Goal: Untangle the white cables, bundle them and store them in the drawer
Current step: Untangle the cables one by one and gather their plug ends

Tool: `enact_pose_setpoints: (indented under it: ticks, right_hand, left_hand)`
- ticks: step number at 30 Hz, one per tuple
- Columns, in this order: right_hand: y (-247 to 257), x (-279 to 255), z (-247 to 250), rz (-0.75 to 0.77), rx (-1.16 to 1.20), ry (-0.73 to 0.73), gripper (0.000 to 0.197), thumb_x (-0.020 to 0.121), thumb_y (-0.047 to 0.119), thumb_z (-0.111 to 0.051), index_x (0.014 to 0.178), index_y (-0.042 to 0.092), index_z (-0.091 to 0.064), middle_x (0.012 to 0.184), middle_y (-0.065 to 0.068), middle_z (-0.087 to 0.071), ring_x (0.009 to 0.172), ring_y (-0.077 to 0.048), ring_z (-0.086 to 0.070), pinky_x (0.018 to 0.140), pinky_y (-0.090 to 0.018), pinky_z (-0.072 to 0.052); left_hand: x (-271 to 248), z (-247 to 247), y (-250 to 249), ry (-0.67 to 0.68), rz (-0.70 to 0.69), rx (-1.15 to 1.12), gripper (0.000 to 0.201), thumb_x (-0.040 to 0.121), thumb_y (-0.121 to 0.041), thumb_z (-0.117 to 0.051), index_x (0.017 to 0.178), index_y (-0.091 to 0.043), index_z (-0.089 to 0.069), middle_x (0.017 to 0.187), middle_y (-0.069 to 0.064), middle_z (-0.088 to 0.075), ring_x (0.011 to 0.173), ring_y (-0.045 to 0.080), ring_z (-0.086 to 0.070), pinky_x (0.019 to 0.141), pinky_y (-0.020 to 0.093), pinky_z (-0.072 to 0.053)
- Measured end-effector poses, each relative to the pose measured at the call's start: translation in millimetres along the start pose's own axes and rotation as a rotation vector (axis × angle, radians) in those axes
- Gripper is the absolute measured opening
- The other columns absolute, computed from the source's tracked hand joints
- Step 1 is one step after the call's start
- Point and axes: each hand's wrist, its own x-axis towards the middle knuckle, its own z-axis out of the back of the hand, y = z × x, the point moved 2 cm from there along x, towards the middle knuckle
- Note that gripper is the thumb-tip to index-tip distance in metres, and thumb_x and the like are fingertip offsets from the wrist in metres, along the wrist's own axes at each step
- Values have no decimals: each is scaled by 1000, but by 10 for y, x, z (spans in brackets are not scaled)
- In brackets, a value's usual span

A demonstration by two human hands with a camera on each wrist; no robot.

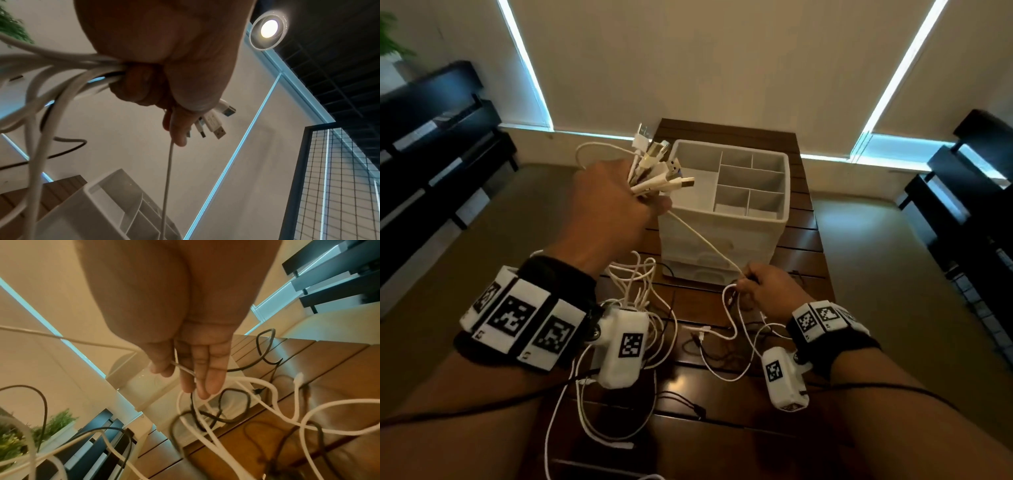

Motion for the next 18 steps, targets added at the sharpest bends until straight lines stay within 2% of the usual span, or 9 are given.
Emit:
enact_pose_setpoints:
  ticks: [4, 6, 8, 10, 12, 15, 18]
  right_hand:
    - [35, 51, -46, -9, -68, 122, 19, 98, 31, -50, 88, 16, -57, 89, -8, -63, 84, -24, -61, 77, -36, -48]
    - [42, 44, -49, 2, -63, 115, 21, 97, 31, -51, 90, 14, -59, 86, -6, -62, 83, -22, -60, 78, -36, -49]
    - [50, 49, -40, 24, -61, 93, 25, 96, 31, -52, 85, 12, -64, 79, -6, -64, 75, -21, -61, 74, -36, -51]
    - [69, 58, -60, 46, -1, 132, 30, 96, 31, -51, 85, 9, -69, 82, -14, -68, 73, -26, -64, 78, -43, -54]
    - [68, 61, -82, 48, 46, 169, 35, 99, 35, -45, 90, 12, -70, 85, -11, -70, 76, -24, -66, 83, -44, -54]
    - [24, 76, -63, 27, 66, 103, 34, 99, 38, -43, 92, 16, -68, 87, -7, -69, 84, -22, -65, 88, -43, -52]
    - [-35, 83, 32, 21, 50, -26, 28, 97, 35, -48, 77, 24, -64, 82, -3, -68, 82, -22, -66, 83, -43, -53]
  left_hand:
    - [14, 44, -5, -48, 10, -75, 23, 82, -34, -74, 100, -19, -69, 77, -9, -55, 60, -4, -47, 48, 7, -33]
    - [37, 86, -10, -69, -2, -81, 25, 82, -33, -74, 102, -19, -71, 81, -7, -59, 62, -4, -48, 51, 7, -31]
    - [64, 133, -14, -104, -22, -71, 27, 82, -37, -73, 102, -19, -72, 84, -5, -63, 63, -1, -51, 53, 6, -31]
    - [75, 176, -30, -123, -45, -69, 30, 82, -40, -72, 101, -18, -72, 82, -4, -62, 65, 2, -52, 54, 6, -32]
    - [73, 219, -64, -139, -46, -78, 29, 83, -41, -71, 100, -18, -71, 78, -7, -57, 63, -2, -50, 52, 3, -34]
    - [79, 283, -107, -184, -43, -114, 31, 82, -37, -72, 103, -15, -71, 84, -5, -59, 67, 6, -54, 53, 3, -35]
    - [96, 344, -107, -194, -30, -131, 31, 82, -37, -73, 101, -13, -71, 87, -2, -62, 77, 12, -57, 55, 7, -33]
